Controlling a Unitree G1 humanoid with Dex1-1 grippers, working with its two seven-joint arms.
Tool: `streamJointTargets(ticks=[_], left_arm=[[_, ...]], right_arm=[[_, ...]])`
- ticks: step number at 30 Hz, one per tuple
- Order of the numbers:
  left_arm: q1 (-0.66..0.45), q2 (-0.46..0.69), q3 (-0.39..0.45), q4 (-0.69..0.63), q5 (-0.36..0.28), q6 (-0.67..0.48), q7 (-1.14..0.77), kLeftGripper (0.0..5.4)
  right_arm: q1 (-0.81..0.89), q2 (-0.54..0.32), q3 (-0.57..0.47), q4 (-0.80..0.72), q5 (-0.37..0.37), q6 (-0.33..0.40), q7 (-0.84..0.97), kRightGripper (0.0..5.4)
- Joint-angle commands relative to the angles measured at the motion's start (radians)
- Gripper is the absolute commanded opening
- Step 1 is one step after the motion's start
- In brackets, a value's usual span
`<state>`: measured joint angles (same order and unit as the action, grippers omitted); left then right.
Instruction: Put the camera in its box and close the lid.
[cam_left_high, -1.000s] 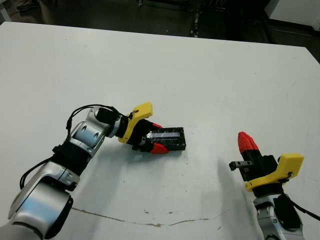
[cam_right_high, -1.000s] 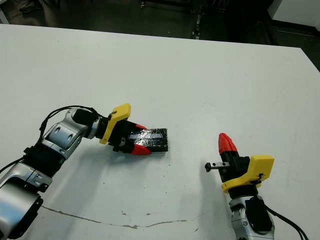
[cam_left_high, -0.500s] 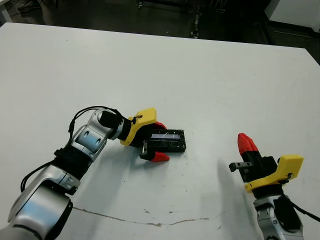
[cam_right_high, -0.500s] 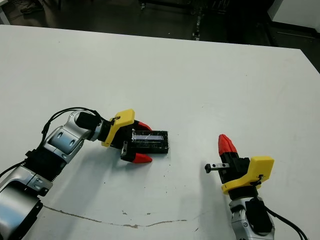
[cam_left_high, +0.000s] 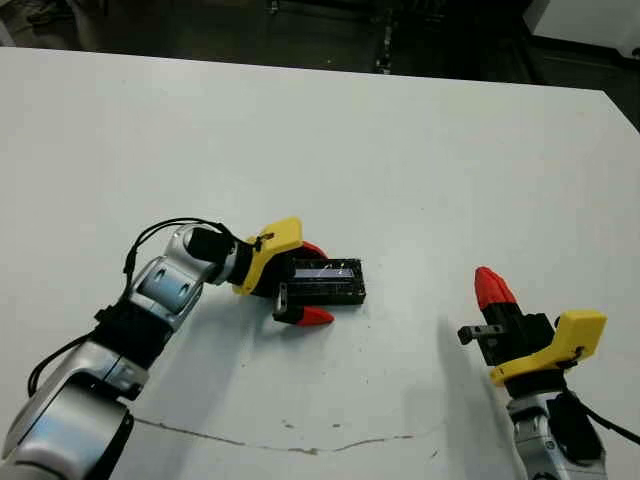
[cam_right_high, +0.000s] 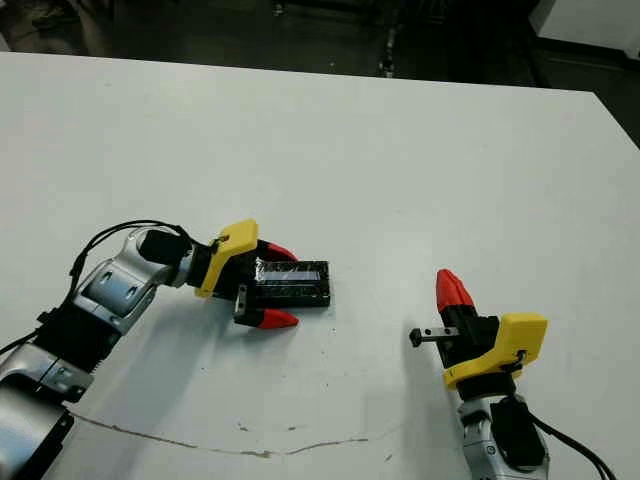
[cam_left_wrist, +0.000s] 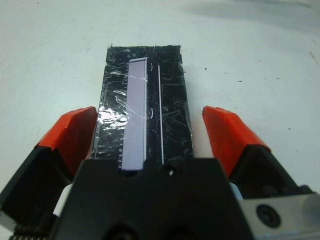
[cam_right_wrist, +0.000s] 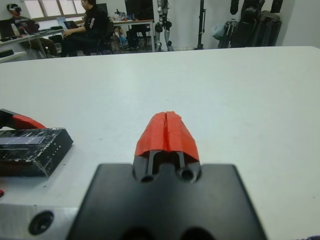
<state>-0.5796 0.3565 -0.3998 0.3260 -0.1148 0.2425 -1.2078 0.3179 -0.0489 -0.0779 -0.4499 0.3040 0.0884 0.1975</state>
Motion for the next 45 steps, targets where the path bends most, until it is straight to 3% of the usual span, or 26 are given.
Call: streamJointTargets(ticks=[1, 5, 13, 19, 23, 28, 33, 37, 40, 45], left_arm=[[0.098, 0.059, -0.008, 0.015, 0.016, -0.006, -0.023, 5.39], [0.136, 0.119, 0.046, 0.009, -0.023, 0.020, -0.029, 5.39], [0.204, 0.255, 0.141, -0.045, -0.036, -0.004, -0.010, 5.39], [0.238, 0.284, 0.207, -0.026, -0.084, 0.037, -0.004, 5.39], [0.258, 0.300, 0.254, -0.026, -0.082, -0.035, 0.030, 5.39], [0.277, 0.309, 0.335, -0.104, -0.108, 0.036, 0.119, 5.39], [0.332, 0.242, 0.472, -0.317, -0.224, 0.173, 0.287, 5.39], [0.394, 0.085, 0.551, -0.513, -0.328, 0.203, 0.491, 4.99], [0.427, -0.035, 0.540, -0.634, -0.363, 0.179, 0.615, 4.54], [0.444, -0.162, 0.437, -0.799, -0.354, 0.226, 0.786, 3.76]], right_arm=[[-0.002, -0.011, -0.004, 0.004, -0.006, 0.003, -0.004, 0.00], [-0.004, -0.011, 0.000, 0.003, -0.012, 0.005, -0.006, 0.00], [-0.012, -0.009, 0.003, 0.011, -0.007, 0.008, -0.004, 0.00], [-0.014, -0.013, 0.005, 0.012, -0.010, 0.007, -0.002, 0.00], [-0.013, -0.012, 0.004, 0.008, -0.005, 0.011, -0.005, 0.00], [-0.012, -0.018, 0.002, 0.020, -0.011, -0.008, 0.007, 0.00], [-0.013, -0.016, -0.001, 0.017, -0.006, 0.005, 0.000, 0.00], [-0.015, -0.013, 0.001, 0.019, -0.006, 0.002, 0.001, 0.00], [-0.016, -0.015, 0.003, 0.027, -0.010, -0.012, 0.008, 0.00], [-0.016, -0.013, 0.007, 0.017, -0.022, 0.005, -0.006, 0.00]])
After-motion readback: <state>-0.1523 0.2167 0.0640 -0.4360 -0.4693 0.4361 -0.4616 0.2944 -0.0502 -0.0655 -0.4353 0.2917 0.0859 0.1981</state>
